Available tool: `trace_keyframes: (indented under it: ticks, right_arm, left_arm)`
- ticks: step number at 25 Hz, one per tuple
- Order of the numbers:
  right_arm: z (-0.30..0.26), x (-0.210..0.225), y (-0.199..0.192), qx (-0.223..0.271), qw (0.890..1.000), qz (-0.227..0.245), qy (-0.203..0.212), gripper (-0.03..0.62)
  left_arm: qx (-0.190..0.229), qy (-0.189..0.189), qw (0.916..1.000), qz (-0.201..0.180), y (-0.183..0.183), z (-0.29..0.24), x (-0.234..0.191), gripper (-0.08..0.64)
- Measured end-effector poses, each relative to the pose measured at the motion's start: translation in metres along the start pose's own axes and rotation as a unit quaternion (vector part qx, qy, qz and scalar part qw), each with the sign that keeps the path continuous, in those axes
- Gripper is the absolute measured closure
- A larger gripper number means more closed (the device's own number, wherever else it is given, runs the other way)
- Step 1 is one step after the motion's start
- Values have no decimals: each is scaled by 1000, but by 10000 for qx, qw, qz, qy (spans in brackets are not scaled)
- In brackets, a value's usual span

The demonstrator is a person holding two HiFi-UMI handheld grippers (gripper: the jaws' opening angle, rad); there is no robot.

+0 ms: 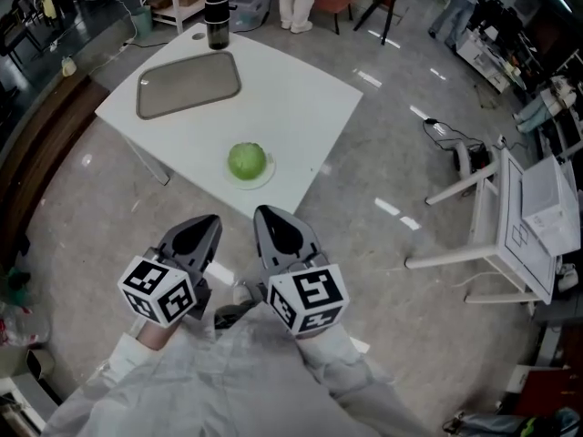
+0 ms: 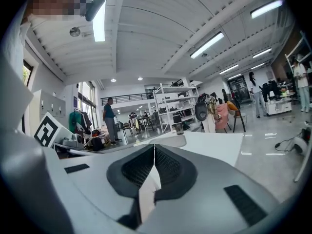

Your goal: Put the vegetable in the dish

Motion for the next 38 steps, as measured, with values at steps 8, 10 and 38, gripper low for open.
trace_keyframes:
  ticks: [8,10,38]
  right_arm:
    - [-11,7,-16,-256,9995,-101,-153,578]
    - [-15,9,-17,-311,9993,-106,-159,578]
    - [-114,104,-30,-1091,9935,-312,-102,578]
  left_arm:
    - [-221,-27,9995,240,-17,-6,-14,551]
    - [-227,-23,9993,299,-17,-11,-18,551]
    - [-571,520,9934,843,-6,-109,-95,551]
Point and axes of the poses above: the fingertips, and each gripper's own axes: z backward along the fingers, x to its right, y out of its top, the point moved 3 cm from there along z, backward along the fingers, and after that the axes turned 2 degrees about -z, right-handed, at the moved point
